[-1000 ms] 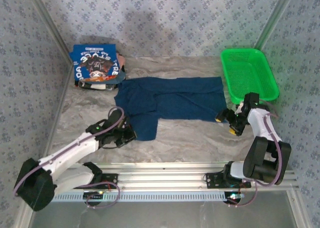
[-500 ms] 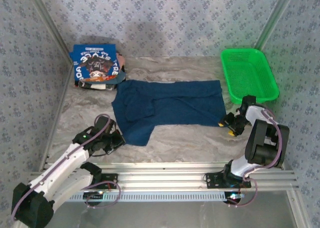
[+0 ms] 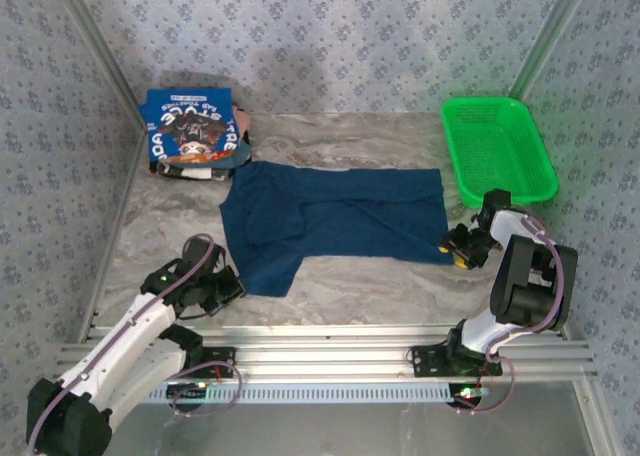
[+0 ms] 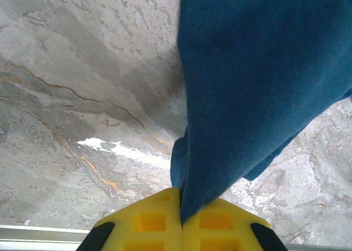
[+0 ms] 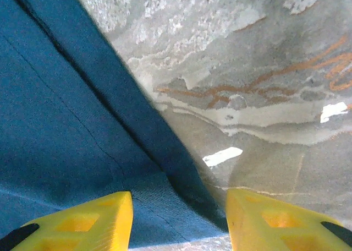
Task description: Fold and stack the t-shirts
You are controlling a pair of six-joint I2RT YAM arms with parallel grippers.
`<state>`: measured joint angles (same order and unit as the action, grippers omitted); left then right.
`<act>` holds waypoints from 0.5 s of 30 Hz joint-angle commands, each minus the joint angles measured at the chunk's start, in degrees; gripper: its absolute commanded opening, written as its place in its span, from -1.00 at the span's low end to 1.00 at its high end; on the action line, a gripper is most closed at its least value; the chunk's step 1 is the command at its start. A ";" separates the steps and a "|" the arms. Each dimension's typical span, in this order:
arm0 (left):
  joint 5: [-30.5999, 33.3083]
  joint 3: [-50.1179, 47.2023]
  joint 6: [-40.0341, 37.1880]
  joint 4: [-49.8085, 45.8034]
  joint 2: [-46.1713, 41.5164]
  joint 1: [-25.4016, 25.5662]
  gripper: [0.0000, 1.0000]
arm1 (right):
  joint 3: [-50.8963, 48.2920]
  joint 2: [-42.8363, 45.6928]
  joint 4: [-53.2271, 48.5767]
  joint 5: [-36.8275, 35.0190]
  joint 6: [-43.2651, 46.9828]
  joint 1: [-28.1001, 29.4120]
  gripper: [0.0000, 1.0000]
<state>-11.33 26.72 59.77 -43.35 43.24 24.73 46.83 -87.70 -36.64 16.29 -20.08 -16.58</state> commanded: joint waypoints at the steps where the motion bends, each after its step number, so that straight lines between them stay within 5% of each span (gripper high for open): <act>1: -0.97 0.43 -0.53 -1.26 -0.02 -0.57 -1.00 | -1.66 4.39 -2.97 0.67 0.74 0.22 0.02; 15: -1.38 0.18 -1.23 0.26 1.43 -1.27 -1.00 | -4.38 4.65 -2.66 -0.19 0.99 1.37 0.01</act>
<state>-12.01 26.72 59.33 -43.05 44.56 23.97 42.94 -81.54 -39.00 16.27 -19.86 -15.64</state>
